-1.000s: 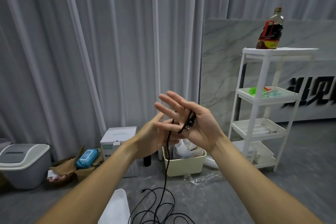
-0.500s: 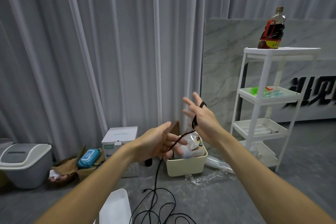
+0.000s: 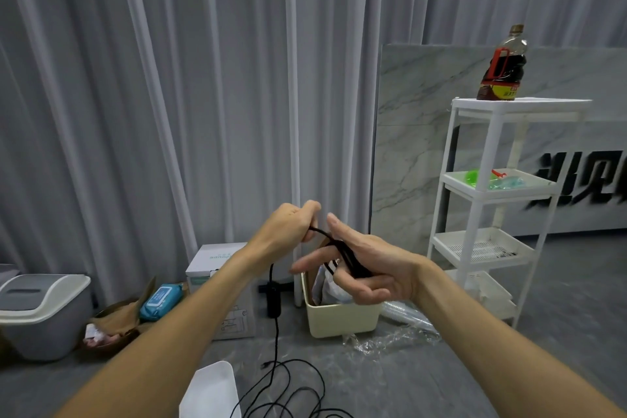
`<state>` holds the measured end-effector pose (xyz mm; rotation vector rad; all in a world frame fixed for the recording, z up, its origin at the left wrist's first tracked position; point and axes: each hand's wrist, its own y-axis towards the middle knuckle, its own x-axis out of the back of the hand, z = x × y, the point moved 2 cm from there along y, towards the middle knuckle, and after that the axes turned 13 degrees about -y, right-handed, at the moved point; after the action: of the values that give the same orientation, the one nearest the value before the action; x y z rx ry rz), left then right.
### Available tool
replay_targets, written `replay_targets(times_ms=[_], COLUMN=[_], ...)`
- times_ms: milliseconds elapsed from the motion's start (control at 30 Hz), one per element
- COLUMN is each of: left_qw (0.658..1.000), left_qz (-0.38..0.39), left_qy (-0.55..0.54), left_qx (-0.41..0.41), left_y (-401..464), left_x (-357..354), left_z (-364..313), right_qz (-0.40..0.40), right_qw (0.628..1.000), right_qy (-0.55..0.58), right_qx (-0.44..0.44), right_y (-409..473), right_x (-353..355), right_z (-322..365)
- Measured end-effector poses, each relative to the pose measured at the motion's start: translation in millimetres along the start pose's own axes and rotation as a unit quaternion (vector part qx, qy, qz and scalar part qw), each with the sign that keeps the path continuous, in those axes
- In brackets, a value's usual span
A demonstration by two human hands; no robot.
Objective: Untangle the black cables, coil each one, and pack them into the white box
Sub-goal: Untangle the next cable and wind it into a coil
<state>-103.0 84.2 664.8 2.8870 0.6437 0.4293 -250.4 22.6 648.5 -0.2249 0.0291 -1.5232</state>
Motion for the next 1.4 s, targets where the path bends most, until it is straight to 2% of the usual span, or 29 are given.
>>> replay_targets(times_ms=[100,200,267,333,467,533,667,767,900,1000,1067,1133,1200,1267,1400], left_qw=[0.999,0.996,0.995,0.984,0.969,0.953,0.927,0.913,0.937,0.966,0.984,0.993,0.996,0.998,0.999], left_qz=[0.012,0.012,0.016,0.020,0.048,0.071,0.132,0.144,0.150,0.123,0.093,0.068,0.044,0.028,-0.001], left_qy=[-0.029,-0.083,-0.096,-0.171,-0.235,-0.276,-0.304,-0.323,-0.233,-0.137,-0.067,-0.014,-0.007,-0.021,-0.048], left_qx=[-0.017,0.002,0.016,0.049,0.053,0.099,0.175,0.202,0.213,0.183,0.140,0.095,0.071,0.049,0.022], left_y=[-1,-6,-11,-16,-10,-13,-15,-17,-18,-21,-21,-16,-10,-5,4], left_x=[-6,-8,-11,-18,-30,-31,-25,-21,-15,-10,-5,-1,2,1,4], left_z=[-3,0,1,4,26,32,41,42,42,34,25,18,14,11,7], right_qz=[0.084,0.096,0.056,-0.001,-0.111,-0.140,-0.264,-0.340,-0.378,-0.350,-0.294,-0.200,-0.135,-0.130,-0.109], right_qw=[0.989,0.962,0.948,0.946,0.932,0.930,0.923,0.918,0.916,0.904,0.921,0.955,0.967,0.963,0.978], right_qy=[0.093,0.192,0.228,0.224,0.229,0.224,0.170,0.092,-0.107,-0.245,-0.250,-0.202,-0.192,-0.210,-0.155], right_qx=[0.079,0.170,0.213,0.236,0.260,0.256,0.223,0.184,0.081,-0.001,-0.048,-0.084,-0.103,-0.112,-0.088], right_y=[1,5,7,9,17,20,24,25,24,23,23,22,20,16,7], right_x=[-9,-13,-15,-19,-15,-6,19,32,36,35,35,29,20,13,3], right_z=[6,12,18,26,36,39,36,28,18,11,3,-2,0,4,11])
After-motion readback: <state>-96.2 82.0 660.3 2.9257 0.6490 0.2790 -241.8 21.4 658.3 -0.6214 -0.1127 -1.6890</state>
